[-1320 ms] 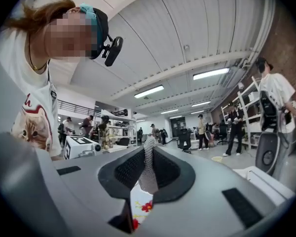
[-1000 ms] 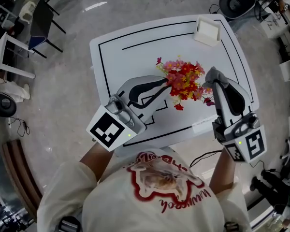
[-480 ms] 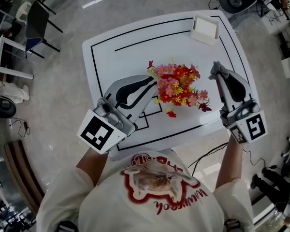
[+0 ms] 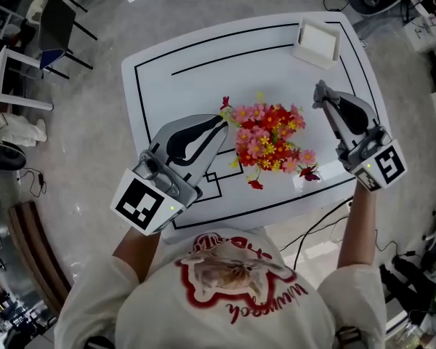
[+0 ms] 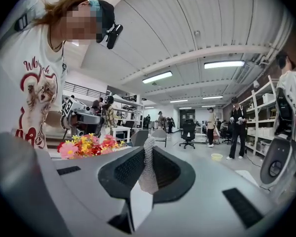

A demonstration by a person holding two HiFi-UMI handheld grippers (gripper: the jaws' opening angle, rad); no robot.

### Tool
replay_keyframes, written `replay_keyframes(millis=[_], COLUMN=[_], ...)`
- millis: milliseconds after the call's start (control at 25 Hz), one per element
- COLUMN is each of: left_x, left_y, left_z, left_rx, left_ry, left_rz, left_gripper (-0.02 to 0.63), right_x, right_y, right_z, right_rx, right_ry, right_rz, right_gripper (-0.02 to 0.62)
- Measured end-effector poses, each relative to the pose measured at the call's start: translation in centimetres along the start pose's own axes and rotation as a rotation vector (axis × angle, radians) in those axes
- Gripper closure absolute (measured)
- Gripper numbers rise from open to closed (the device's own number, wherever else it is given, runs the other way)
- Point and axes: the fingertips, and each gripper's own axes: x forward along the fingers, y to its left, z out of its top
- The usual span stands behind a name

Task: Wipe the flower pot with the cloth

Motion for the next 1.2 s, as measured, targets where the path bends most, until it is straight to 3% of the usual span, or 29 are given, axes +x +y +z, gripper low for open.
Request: replay_keyframes(millis=[440,600,880,1200], left_x=[-0.3,-0.4,-0.6,-1.2], left_y=[2.9,3.1,3.3,3.7], left_z=[-0.8,-1.4,-1.8,-2.2], left_rx=[0.01,0.0,-0.001,-0.009], left_ry=[0.011,0.026,0.037,0.05], left_rz=[0.075,0.092,0.1,0.113], left_gripper=[0.572,0.572,0.574,0.577], right_x=[4.2,5.6,8.1,9.5], right_y=[-0.3,0.1,2.4,5.5], right_z=[-4.0,-5.7,-6.9,-8.8], right_rx=[0.065,0.06,0.116,0.084], right_ry=[0.006,0.053,0.066,0.131], right_rz=[0.216,0.268,0.415,0.535], right_gripper=[0.554,0.554,0.554,0.554])
